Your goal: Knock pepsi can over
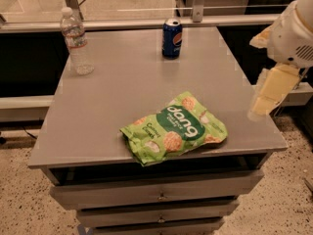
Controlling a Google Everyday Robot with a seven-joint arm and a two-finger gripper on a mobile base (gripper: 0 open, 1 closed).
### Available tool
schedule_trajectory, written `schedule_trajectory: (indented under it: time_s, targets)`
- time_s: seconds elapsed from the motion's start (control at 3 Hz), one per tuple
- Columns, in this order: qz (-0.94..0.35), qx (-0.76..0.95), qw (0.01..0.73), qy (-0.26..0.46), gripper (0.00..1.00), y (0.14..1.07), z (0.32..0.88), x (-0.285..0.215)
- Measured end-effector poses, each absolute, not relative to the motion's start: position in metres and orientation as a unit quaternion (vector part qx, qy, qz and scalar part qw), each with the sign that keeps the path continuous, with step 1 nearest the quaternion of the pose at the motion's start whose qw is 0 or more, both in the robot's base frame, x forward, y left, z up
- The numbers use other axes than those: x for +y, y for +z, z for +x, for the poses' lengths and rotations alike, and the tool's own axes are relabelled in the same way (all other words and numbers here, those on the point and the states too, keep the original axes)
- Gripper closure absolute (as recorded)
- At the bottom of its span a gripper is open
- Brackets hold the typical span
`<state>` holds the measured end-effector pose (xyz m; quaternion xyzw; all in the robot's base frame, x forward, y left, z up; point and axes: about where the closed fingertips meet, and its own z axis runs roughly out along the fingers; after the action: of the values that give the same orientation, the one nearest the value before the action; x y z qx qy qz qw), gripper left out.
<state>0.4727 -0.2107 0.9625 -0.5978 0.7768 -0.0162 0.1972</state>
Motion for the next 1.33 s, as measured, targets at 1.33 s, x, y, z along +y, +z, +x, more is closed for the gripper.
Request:
schedule_trajectory:
  time_s: [1.33]
  targets:
    - [-0.482, 0.77, 0.384, 0.165, 0.0, 0.899, 0.677, -0.099]
